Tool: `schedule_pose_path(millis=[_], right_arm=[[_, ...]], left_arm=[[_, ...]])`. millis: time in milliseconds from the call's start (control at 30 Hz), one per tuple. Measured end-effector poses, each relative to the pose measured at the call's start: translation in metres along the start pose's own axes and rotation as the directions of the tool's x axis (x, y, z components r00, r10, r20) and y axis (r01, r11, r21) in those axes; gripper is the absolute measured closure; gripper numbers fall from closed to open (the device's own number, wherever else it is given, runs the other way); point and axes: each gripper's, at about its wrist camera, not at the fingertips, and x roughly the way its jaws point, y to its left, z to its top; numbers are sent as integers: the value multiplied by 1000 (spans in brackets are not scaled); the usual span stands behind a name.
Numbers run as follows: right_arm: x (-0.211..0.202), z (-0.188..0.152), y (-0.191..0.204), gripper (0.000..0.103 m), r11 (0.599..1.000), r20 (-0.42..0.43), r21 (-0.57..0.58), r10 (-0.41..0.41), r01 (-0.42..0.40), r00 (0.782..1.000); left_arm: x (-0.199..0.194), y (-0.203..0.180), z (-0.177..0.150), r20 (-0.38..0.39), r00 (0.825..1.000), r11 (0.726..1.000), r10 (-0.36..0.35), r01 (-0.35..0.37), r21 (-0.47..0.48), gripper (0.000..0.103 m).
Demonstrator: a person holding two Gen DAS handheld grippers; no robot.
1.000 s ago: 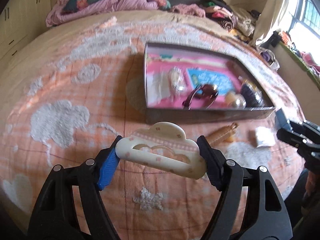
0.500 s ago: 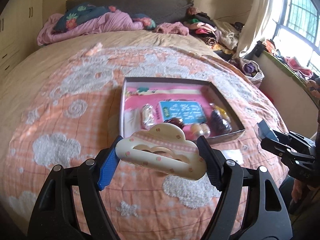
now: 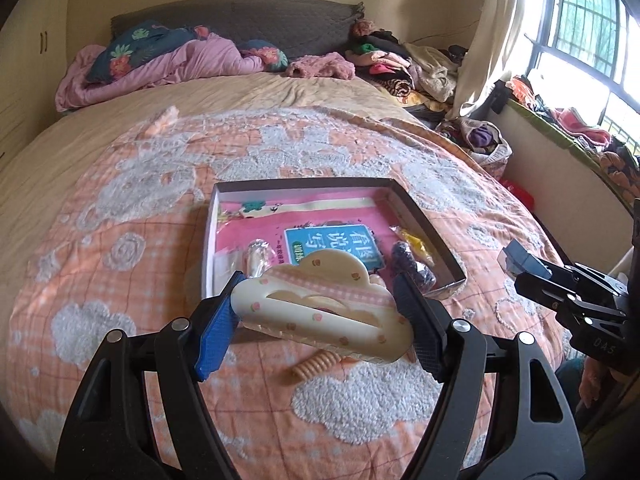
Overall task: Organize jewelry
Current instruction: 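Carry the claw clip and blue case into the grey box and open both tools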
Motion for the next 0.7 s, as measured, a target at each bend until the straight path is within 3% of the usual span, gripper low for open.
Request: schedule_pose_path(millis=[700], right_arm=[[12,23,-15,65,998,22,3,-63,63,998]], left_arm=[[31,-12,22,-10,1000,999,-28,28,29,36]])
